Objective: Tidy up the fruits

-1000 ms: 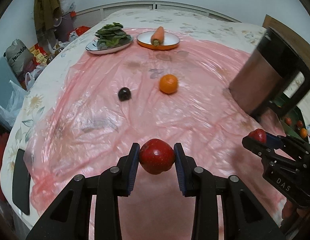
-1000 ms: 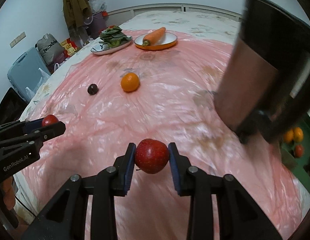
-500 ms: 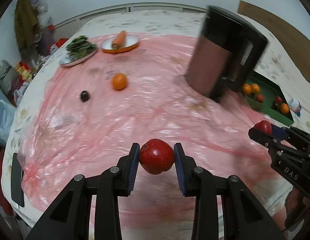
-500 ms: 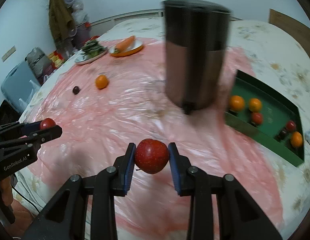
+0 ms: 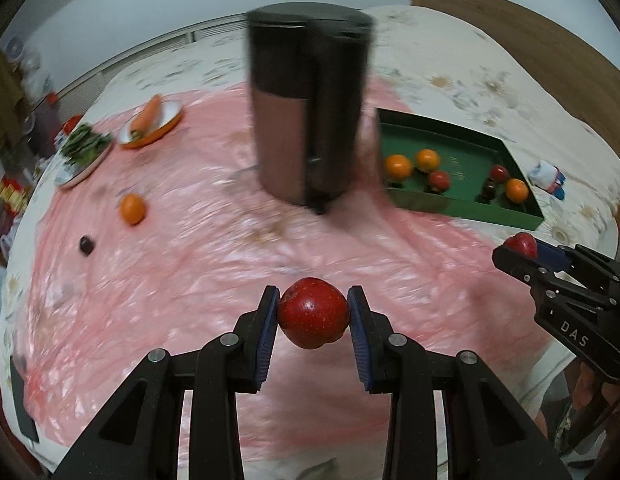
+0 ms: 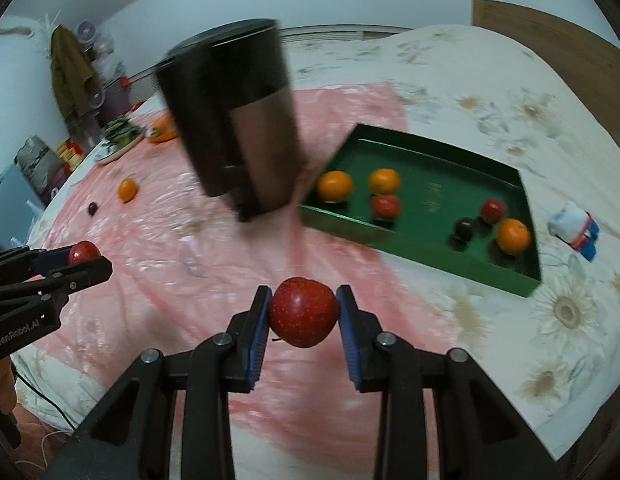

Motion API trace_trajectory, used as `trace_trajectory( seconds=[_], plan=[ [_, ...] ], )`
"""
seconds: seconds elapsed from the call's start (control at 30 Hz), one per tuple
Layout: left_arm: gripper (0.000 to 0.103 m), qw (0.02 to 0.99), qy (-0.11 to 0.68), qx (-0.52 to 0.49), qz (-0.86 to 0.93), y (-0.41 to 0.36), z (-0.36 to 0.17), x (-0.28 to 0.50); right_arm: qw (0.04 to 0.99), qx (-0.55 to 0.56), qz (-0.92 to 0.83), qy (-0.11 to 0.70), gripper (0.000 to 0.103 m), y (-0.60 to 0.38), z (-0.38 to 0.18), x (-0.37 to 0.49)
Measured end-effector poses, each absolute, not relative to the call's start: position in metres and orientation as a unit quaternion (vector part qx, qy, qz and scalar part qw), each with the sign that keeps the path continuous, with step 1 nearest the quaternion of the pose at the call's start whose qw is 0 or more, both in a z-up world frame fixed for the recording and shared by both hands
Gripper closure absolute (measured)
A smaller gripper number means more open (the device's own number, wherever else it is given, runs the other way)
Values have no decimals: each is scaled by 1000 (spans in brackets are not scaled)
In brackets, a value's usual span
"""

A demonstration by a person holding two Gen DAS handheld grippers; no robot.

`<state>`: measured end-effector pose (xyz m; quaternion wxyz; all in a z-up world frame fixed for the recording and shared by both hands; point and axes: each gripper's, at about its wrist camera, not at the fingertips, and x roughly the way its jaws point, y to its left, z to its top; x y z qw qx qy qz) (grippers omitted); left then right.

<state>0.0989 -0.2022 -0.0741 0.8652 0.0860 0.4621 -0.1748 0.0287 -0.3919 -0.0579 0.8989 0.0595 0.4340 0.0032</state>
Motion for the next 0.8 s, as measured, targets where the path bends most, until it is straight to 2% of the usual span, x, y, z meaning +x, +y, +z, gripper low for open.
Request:
trace_trajectory(
  seconds=[0.37, 0.8],
  plan=[
    [73, 857, 457, 104, -214, -299, -73, 125, 904, 81, -42, 417, 58, -471, -63, 36],
    [73, 857, 452, 116, -220, -362, -91, 172, 906, 86, -48, 412, 58, -520, -84, 76]
  ],
)
